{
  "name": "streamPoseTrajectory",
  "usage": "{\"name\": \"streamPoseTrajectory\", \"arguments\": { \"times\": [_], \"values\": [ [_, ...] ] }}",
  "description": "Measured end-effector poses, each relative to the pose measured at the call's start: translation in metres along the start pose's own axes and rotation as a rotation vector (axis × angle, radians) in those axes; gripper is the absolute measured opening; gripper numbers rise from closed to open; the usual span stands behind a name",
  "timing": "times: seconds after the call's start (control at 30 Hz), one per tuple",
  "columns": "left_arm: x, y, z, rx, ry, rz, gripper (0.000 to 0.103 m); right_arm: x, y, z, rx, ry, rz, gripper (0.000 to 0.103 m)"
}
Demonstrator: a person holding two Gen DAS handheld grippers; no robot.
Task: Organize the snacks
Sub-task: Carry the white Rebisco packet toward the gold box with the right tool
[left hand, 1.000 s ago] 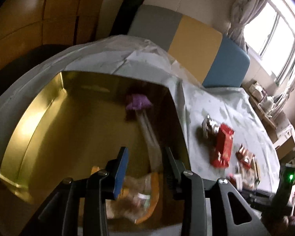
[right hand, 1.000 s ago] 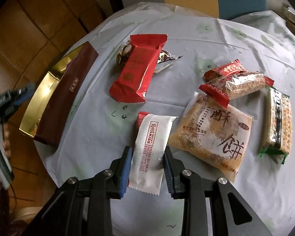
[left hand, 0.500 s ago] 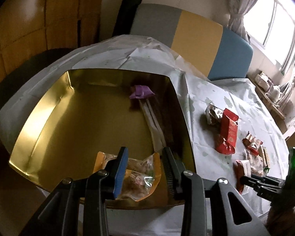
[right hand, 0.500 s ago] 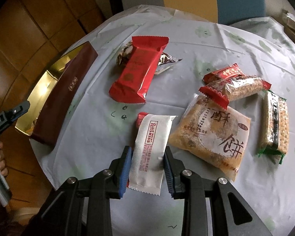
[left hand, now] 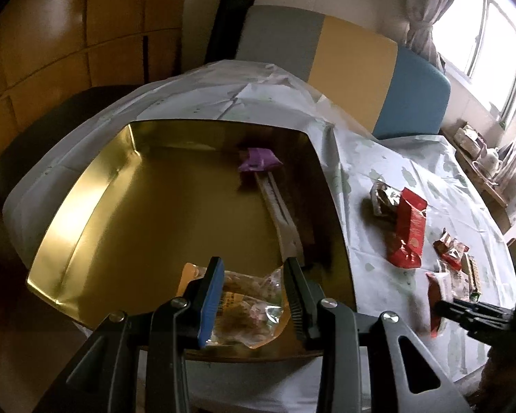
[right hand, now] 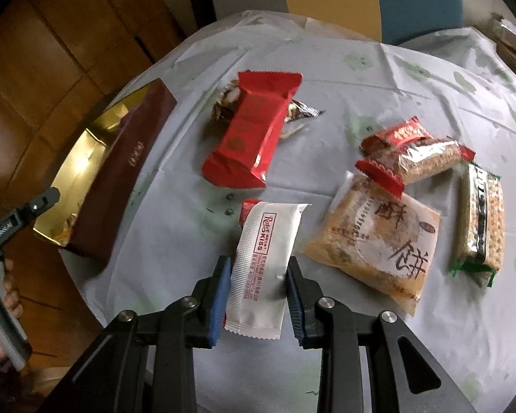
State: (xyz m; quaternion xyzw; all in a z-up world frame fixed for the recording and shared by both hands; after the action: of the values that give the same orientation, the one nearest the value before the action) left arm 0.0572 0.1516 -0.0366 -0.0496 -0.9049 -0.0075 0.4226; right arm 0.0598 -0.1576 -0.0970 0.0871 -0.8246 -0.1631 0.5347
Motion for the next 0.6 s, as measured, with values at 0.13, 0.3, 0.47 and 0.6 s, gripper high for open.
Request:
{"name": "streamPoseTrajectory", "arguments": {
  "times": [0.13, 0.3, 0.47, 0.6],
  "values": [
    [0.0, 0.004, 0.001, 0.008, 0.002, -0.009, 0.036, 0.007, 0.014, -0.004, 0.019, -0.013, -0.031, 0.031],
    [0.001, 0.009, 0.002, 0.015, -0.001, -0.018, 0.036, 0.015, 0.046, -0.011, 0.082, -0.032, -0.072, 0.031],
    [0.002, 0.015, 0.003, 0.025, -0.003, -0.025, 0.036, 0.019, 0.08, -0.017, 0.143, -0.03, -0.128, 0.031],
    [0.002, 0.02, 0.003, 0.029, -0.006, -0.034, 0.036, 0.018, 0.109, -0.022, 0.192, -0.022, -0.174, 0.031]
  ]
}}
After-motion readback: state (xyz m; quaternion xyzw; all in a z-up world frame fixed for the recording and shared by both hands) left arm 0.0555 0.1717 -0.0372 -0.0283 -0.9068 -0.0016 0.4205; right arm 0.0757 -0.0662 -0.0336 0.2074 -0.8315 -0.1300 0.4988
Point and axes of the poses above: each gripper's, at about its wrist camera, not at the fingertips, and x roughly against the way its jaws point, y to its left, z to its underside, the point moved 2 cm from there along -x, roughly the way its jaws point, and after that the axes turned 11 degrees about -x, right-handed, at the moved point
